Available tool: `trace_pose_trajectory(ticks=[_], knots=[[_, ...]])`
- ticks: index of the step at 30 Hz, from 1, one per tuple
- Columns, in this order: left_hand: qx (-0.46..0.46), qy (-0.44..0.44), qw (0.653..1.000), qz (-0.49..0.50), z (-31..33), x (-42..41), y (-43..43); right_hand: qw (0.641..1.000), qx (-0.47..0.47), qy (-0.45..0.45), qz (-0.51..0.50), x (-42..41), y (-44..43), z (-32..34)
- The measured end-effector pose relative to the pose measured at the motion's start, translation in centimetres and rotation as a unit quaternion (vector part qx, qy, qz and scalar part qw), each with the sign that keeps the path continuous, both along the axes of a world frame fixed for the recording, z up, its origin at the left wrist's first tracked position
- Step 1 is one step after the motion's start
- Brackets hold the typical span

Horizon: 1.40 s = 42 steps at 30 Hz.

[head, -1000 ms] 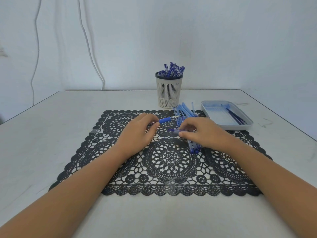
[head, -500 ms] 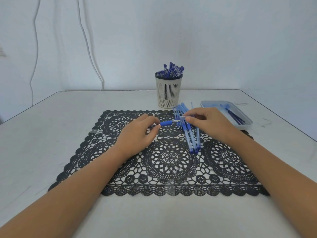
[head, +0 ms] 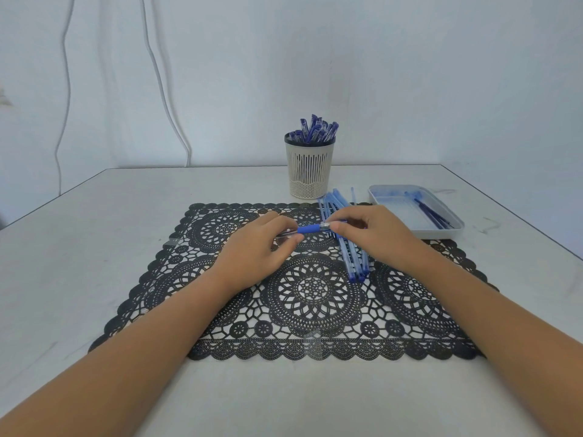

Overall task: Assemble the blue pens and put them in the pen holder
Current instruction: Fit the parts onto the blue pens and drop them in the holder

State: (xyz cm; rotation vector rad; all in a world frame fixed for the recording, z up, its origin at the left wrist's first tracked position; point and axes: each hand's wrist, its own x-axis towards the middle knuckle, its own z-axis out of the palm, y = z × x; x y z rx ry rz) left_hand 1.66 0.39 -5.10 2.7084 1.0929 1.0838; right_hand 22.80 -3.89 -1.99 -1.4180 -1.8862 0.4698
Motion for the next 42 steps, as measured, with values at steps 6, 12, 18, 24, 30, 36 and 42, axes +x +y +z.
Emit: trace_pose_trajectory(ticks=[6, 12, 18, 24, 30, 36, 42], knots=[[0.091, 0.037, 0.995, 0.028, 0.2, 0.0, -0.4, 0.999, 0.000, 0.029, 0.016, -1.1, -0.4, -0.4], [0.084, 0.036, 0.996, 0.007, 0.1, -0.1, -0.6, 0.999, 0.010, 0.032, 0.028, -1.5, -0.8, -0.4], [0.060, 0.031, 0.998, -0.009, 0.1, -0.1, -0.3, 0.999, 0.022, 0.016, 0.035, -1.4, -0.8, -0.7], [0.075, 0.044, 0.996, 0.021, 0.2, 0.4, -0.3, 0.999, 0.031, 0.019, 0.019, -0.9, -0.2, -0.8], [0.128, 0.069, 0.989, 0.038, 0.5, 0.9, -0.5, 0.995, 0.081, -0.059, 0.002, -0.7, 0.0, -1.2], [0.093, 0.053, 0.992, 0.068, 1.3, 0.7, 0.2, 0.986, 0.111, -0.103, -0.075, 0.6, 0.6, -2.3], [-0.015, -0.101, 0.983, 0.151, 5.8, 0.7, 2.2, 0.983, 0.019, -0.165, -0.078, 0.9, 0.8, -3.1]])
